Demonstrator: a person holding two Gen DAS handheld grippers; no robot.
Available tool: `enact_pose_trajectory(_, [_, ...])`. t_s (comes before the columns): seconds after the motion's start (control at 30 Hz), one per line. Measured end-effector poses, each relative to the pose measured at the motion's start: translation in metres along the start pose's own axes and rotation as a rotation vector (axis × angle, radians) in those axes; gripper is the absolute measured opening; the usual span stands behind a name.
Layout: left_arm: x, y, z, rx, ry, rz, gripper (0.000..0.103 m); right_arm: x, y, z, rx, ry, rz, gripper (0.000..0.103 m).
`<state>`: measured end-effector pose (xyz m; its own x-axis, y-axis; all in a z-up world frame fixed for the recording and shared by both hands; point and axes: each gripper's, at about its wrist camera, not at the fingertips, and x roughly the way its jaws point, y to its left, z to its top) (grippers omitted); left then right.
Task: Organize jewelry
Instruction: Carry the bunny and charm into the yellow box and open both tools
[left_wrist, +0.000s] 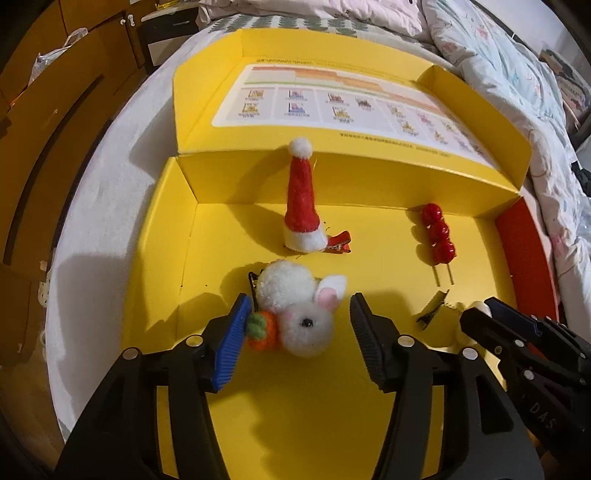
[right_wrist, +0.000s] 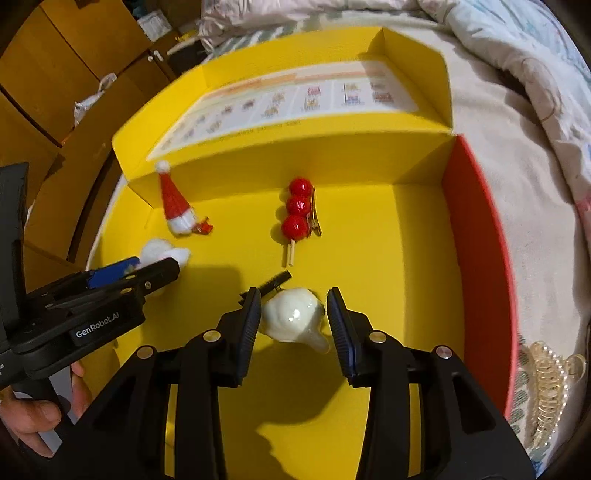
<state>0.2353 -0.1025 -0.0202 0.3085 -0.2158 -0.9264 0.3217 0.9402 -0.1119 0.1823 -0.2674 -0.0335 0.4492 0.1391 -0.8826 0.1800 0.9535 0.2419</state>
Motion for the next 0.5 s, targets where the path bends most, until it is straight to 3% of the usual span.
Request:
enact_pose_trajectory(0.3, [-0.053,0.002,-0.013,0.010,-0.079,0.000,0.058,-0.056,0.012,-0.015,-0.012,-0.088,0.030,0.041])
enact_pose_trajectory(0.5, [-0.085,0.006,-0.036,0.004,-0.119,-0.028,0.058,-0.094,0.017,-0.045,-0.025,-0.116,0.034,0.041])
